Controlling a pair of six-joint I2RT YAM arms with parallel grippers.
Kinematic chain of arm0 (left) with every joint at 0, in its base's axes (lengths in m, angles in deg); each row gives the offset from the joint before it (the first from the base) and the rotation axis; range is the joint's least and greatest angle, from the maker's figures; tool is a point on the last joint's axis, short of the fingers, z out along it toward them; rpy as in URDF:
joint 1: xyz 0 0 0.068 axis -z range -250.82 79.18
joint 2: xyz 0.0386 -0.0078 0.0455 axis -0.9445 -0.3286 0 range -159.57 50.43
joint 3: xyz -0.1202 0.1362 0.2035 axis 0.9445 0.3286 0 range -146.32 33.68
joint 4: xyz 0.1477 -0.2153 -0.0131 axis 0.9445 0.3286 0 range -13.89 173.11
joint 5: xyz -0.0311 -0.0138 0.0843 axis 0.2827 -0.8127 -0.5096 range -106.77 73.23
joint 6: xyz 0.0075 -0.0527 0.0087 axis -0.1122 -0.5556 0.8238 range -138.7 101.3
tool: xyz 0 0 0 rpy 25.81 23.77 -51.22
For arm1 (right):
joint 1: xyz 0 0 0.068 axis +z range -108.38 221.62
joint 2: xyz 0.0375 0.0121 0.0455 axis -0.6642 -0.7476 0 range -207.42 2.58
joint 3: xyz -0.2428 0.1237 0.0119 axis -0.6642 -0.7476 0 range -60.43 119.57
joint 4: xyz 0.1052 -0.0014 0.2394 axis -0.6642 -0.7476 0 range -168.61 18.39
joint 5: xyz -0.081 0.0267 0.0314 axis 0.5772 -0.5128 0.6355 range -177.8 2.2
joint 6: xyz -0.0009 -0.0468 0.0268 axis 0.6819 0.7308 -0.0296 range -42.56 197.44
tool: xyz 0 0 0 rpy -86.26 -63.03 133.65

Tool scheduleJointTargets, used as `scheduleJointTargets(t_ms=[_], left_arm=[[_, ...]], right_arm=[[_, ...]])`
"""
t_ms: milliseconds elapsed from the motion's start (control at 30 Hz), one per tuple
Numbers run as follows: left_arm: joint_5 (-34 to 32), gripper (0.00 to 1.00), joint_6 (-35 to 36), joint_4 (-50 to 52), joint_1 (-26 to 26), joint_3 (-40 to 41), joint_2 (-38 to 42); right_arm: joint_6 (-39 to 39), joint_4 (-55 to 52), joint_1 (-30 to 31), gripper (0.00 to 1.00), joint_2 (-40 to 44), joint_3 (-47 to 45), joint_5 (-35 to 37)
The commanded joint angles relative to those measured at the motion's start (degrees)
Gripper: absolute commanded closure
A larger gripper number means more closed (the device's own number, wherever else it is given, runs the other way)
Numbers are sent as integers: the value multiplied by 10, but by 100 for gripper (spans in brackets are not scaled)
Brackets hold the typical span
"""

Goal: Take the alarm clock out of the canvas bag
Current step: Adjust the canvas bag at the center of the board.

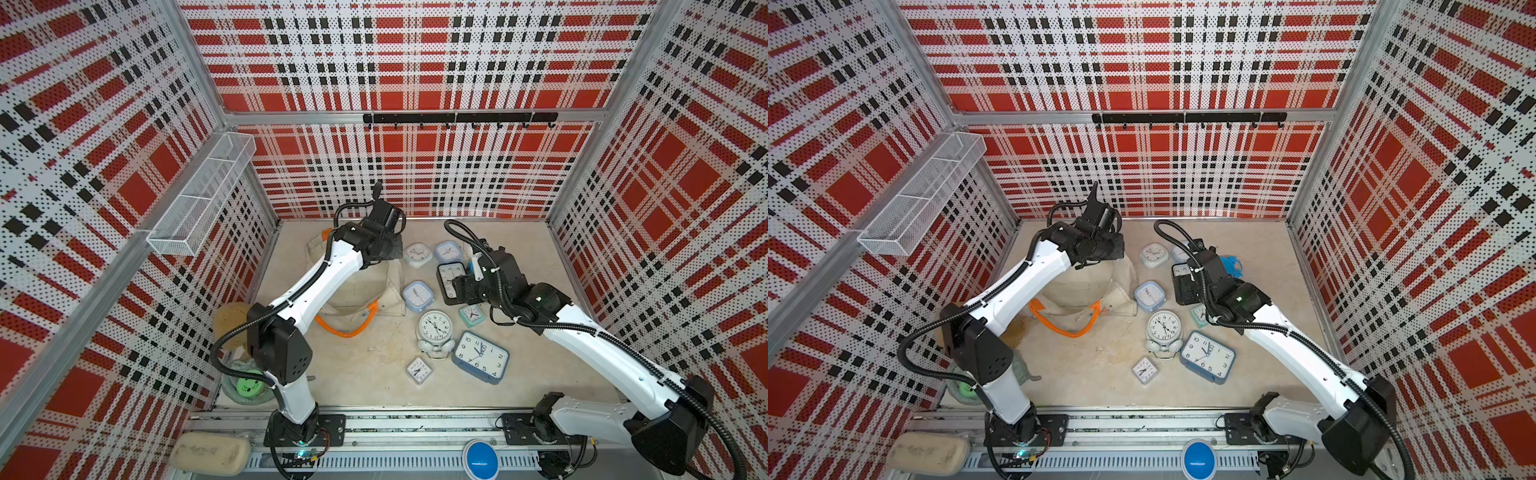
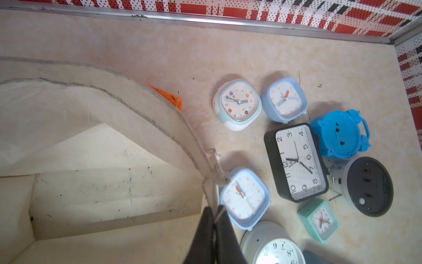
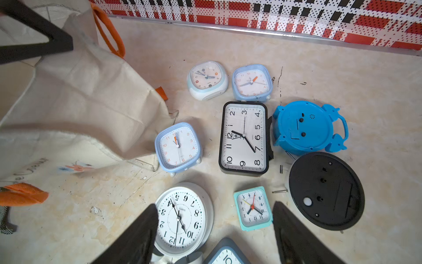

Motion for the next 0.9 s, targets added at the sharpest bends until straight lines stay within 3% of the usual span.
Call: scheduleJointTargets(t_ms=[0,300,467,633,867], left_arm=[[-12,95,18,-3,-24,-32,-29],[-16,100,25,-5,-34,-30,-11],[-12,100,29,-17,-64,-51,-15],[-5,100,35,-15,-98,-149,-75],[-2,100,52,14,-114,-355,-228]], right_arm=[[-4,19,-3,19,15,-2,-3],[-2,17,-4,19,4,8,-10],[-10,16,-3,18,-6,14,-17],[-10,15,-4,18,-8,7,-18],[-7,17,-5,18,-30,9,-20]])
